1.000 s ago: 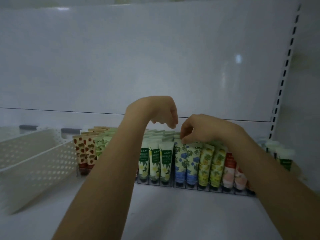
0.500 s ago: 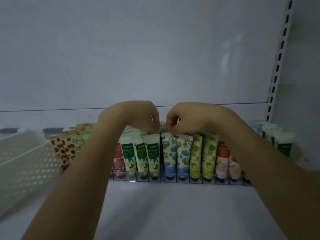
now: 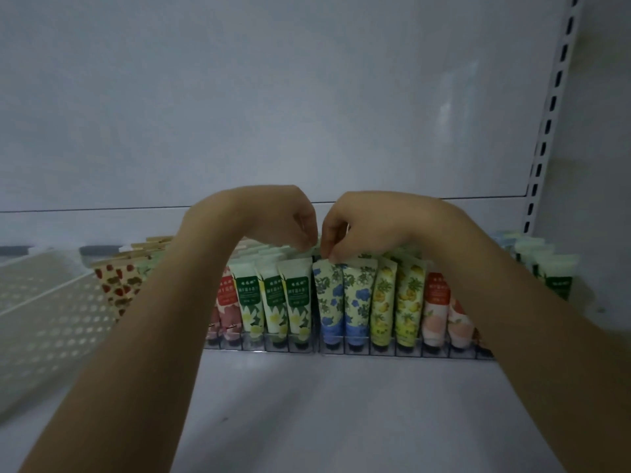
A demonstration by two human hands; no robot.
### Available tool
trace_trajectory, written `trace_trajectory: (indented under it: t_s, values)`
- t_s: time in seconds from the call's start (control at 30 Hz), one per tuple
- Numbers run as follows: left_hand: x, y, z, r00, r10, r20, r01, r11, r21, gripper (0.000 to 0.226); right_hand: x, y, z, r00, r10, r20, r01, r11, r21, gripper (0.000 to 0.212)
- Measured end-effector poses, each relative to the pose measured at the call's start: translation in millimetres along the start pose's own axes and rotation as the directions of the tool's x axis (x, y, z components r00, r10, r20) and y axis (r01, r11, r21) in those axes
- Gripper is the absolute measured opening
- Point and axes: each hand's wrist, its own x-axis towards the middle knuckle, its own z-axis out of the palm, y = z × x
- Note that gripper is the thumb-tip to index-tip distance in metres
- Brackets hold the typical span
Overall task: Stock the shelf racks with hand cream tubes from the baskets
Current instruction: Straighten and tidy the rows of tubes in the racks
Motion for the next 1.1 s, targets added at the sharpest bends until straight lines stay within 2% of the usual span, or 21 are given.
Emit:
trace_trajectory:
  t_s: [0.1,0.3,0.57,0.77,0.93,1.1]
  values:
    - [1.5,2.6,2.6,1.000,0.027,-0.010,-0.027,0.999,-0.022,0.007,-8.3,6.1,-9.9,0.999,0.039,-0.017,-0.039,0.999,0.037,0.010]
    - [6.3,10.5,8.7,0.998,0.067,-0.006,-0.067,0.998,-0.020,0.003,-14.1,11.5,-10.0,0.990,0.105,0.091,-0.103,0.994,-0.027,0.012]
    - [6.5,15.6,11.4,0.997,0.079,0.012,-0.079,0.997,-0.008,0.009,-11.3,13.3,-7.7,0.994,0.082,0.070,-0.081,0.997,-0.018,0.016]
    - [7.7,15.1,11.8,0.995,0.098,-0.015,-0.098,0.995,-0.034,0.002,-15.4,16.8,-12.6,0.995,0.099,0.019,-0.100,0.994,0.034,0.011]
    - [11.1,22.0,15.9,0.978,0.166,-0.123,-0.171,0.985,-0.031,0.002,-22.9,18.1,-17.0,0.981,0.176,0.087,-0.172,0.984,-0.046,0.018]
    - [13.5,28.0,20.9,0.974,0.205,-0.098,-0.208,0.978,-0.022,0.006,-20.7,18.6,-15.0,0.976,0.209,0.058,-0.204,0.975,-0.087,0.017]
